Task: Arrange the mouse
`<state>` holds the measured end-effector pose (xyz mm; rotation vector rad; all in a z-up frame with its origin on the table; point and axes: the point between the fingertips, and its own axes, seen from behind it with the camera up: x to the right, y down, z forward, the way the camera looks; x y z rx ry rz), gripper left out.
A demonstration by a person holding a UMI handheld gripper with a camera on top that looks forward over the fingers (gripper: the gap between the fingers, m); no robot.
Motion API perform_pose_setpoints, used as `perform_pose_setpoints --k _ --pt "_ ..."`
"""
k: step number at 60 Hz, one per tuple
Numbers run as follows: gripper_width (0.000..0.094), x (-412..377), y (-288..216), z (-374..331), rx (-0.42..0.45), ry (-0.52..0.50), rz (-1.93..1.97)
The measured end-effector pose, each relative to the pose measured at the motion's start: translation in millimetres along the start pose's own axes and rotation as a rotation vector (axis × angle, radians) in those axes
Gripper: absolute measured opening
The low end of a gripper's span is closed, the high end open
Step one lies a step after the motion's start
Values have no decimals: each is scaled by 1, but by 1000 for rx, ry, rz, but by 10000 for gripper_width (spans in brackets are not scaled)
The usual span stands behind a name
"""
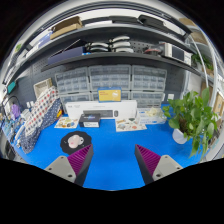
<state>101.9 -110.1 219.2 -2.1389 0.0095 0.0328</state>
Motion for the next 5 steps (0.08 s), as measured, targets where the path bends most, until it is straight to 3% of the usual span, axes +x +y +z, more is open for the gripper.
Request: perform_pose_setpoints --k 5 --pt "835 7 3 -4 3 8 8"
